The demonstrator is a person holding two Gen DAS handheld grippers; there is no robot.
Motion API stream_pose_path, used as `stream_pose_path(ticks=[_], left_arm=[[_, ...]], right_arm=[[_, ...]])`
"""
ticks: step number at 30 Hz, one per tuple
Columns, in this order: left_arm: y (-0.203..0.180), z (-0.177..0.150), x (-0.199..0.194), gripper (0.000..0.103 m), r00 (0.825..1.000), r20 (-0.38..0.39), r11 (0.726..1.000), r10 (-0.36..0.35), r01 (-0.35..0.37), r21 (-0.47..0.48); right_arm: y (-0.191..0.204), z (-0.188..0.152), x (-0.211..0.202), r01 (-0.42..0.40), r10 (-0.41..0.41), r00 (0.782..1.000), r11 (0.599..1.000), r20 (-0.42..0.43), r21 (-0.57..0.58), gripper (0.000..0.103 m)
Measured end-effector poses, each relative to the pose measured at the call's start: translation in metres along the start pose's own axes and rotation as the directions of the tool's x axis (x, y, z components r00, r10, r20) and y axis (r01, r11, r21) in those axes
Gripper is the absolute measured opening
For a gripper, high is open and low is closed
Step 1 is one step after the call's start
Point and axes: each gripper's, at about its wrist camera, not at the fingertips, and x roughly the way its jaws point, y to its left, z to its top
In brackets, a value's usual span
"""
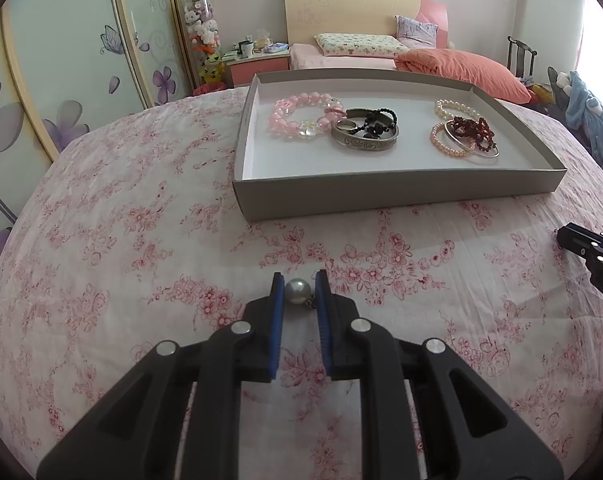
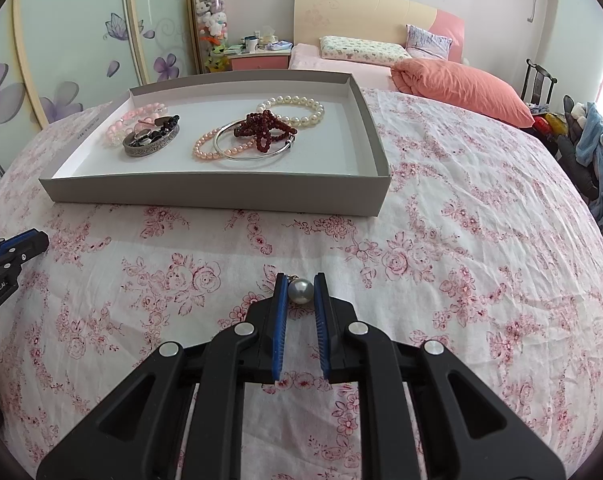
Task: Organize jewelry
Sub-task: 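Grasp the other pearl earring with left tool while right tool holds its earring, then carry both pearl earrings into the grey tray and open both tools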
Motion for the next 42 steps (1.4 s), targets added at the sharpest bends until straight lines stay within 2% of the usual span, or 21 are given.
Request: stream_pose_path(ticks=[13, 17, 23, 27, 30, 38, 42], left_arm=[[0.0, 0.0, 0.0, 0.016, 1.0, 0.001, 1.0, -0.004, 0.004, -0.004], [0.009, -0.001, -0.002, 0.016, 1.0, 0.009, 0.998, -0.03, 0.03, -0.046], [0.017, -0.005, -0.023, 0.016, 0.995, 0.086, 0.995, -0.048, 0.055, -0.083], [0.012, -0.004, -0.045, 0.016, 0.981, 0.178, 0.994, -0.071, 0.085, -0.073], [0.005, -0.002, -0.057, 0.016, 0.971, 0.219, 0.992, -0.097, 0.111, -0.055], [-0.008, 0.008, -0.075, 0.016, 0.953, 0.288, 0.993, -0.094, 0.109, -0.037], [-0.007, 0.018, -0.08, 0.016, 0.945, 0.317, 0.994, -0.082, 0.099, -0.04]], right_arm=[[0.0, 0.0, -0.001, 0.001, -0.001, 1.0, 1.0, 0.002, -0.01, 0.014], [0.0, -0.001, -0.006, -0.022, 0.023, 0.999, 1.0, 0.026, -0.006, 0.014], [0.011, -0.004, -0.024, -0.021, 0.025, 0.995, 0.999, 0.098, -0.039, 0.014], [0.016, 0.0, -0.037, -0.032, 0.037, 0.989, 0.999, 0.146, -0.042, 0.014], [0.018, 0.004, -0.045, -0.036, 0.044, 0.984, 0.998, 0.173, -0.045, 0.014], [0.023, 0.016, -0.064, -0.05, 0.059, 0.968, 0.998, 0.243, -0.043, 0.014], [0.021, 0.024, -0.076, -0.052, 0.059, 0.951, 0.998, 0.305, -0.033, 0.014]])
